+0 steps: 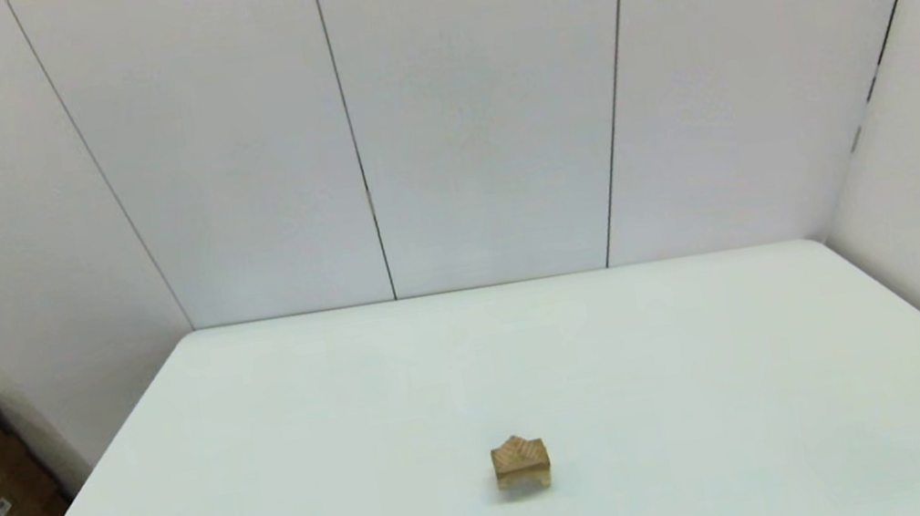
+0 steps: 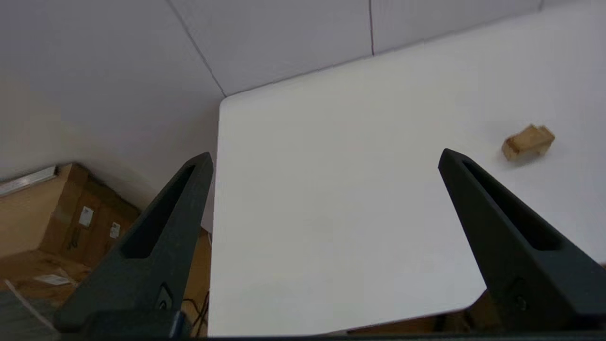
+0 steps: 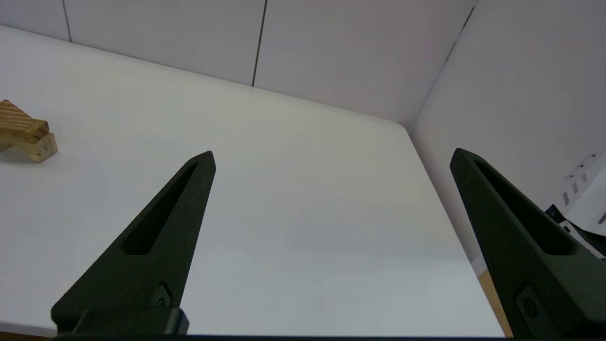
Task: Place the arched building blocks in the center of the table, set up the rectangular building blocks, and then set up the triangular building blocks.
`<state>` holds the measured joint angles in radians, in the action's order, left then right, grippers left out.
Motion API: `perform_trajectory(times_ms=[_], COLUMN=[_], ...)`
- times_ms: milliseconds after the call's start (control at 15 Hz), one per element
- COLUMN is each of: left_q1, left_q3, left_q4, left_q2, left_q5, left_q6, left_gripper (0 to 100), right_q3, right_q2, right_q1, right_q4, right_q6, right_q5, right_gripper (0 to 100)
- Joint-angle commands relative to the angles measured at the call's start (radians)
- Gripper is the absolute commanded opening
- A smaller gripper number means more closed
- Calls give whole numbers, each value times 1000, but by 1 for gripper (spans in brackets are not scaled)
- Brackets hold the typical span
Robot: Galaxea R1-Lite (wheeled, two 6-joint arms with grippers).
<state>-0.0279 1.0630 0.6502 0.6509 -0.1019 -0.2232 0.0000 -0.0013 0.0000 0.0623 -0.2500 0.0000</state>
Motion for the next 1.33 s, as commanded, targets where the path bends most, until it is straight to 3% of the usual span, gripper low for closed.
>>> perform_trajectory(times_ms=[67, 333, 667, 933, 1333], left_q1=[-52, 55, 42, 40, 39], left_q3=[-169, -333, -581, -874, -1061], left_q4=[-61, -178, -253, -531, -661], left_q2=[-290, -412, -547, -603, -651], left_q5=[5, 2, 2, 4, 41], left_q6=[27, 16, 22, 33, 68], left_gripper=[100, 100, 100, 100, 100], right_q3=[2, 2, 2, 2, 2], right_q2=[0, 0, 0, 0, 0], right_q1=[0, 0, 0, 0, 0], right_q4=[1, 1, 1, 1, 1], right_q6=[-2, -2, -3, -2, -2], right_q5=[2, 2, 2, 2, 2], right_gripper=[100, 100, 100, 100, 100])
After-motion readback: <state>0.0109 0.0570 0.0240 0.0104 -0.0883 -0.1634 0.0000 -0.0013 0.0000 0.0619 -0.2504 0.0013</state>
